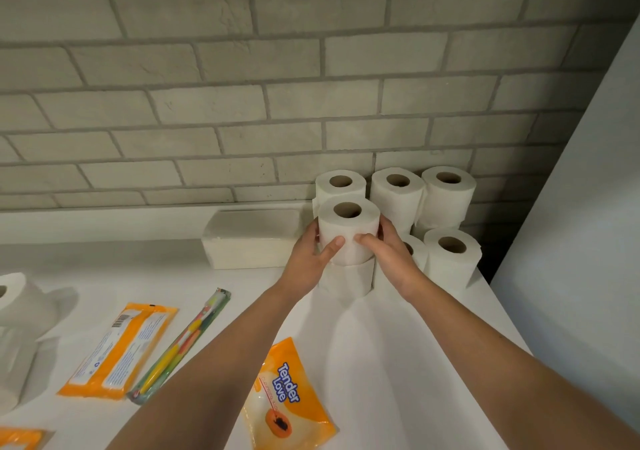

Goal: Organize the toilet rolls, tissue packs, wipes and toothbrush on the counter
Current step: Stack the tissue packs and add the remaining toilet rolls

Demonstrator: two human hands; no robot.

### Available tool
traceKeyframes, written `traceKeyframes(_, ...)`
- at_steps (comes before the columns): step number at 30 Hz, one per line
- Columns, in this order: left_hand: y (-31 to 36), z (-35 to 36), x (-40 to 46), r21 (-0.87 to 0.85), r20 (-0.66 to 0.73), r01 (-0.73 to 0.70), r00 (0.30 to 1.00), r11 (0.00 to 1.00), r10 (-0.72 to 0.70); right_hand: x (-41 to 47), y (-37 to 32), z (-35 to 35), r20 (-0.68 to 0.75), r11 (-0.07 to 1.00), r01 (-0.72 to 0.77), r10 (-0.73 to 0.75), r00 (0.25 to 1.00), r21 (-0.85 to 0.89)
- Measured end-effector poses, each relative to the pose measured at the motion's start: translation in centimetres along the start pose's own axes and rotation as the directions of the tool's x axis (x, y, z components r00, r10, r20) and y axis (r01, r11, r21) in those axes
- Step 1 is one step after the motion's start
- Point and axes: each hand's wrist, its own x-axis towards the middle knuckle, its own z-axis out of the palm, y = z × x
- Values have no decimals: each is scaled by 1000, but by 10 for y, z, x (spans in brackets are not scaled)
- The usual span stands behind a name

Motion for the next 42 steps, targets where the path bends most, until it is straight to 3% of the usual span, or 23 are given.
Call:
traceKeyframes(5, 4, -1, -8, 73, -67, 9, 998, 997, -5, -8, 11, 6, -147, 997, 45, -53, 988, -62)
traceKeyframes(9, 12, -9, -28, 116, -175, 2, 984, 993, 19, -27, 24, 13, -330, 981, -40, -25, 944, -188)
traceKeyframes(11, 11, -20, -40, 127, -229, 40, 973, 991, -10, -38, 25, 21, -344, 983, -53, -12, 939, -178)
traceKeyframes(18, 8, -94, -89, 192, -411, 153, 909, 969, -62, -54, 11, 89, -68, 983, -50, 39, 997, -177)
traceKeyframes(27, -1, -212, -164, 324, -620, 362, 779, 874, -93, -61, 0, 210, 242, 972, -80, 134, 961, -221)
traceKeyframes(30, -9, -266, -195, 371, -715, 503, 691, 781, -105, -68, 4, 264, 318, 966, -94, 170, 933, -239)
traceKeyframes(33, -16, -308, -220, 470, -787, 707, 606, 528, -112, -78, 11, 302, 358, 957, -127, 218, 908, -262)
traceKeyframes(35, -23, -336, -232, 449, -824, 788, 547, 421, -147, -80, 18, 328, 394, 948, -118, 233, 889, -295)
traceKeyframes(39, -34, -369, -239, 331, -820, 852, 472, 405, -324, -83, 26, 367, 447, 935, -140, 283, 849, -326)
traceKeyframes(42, -43, -377, -237, 234, -777, 863, 442, 447, -448, -85, 33, 386, 467, 928, -179, 323, 823, -327)
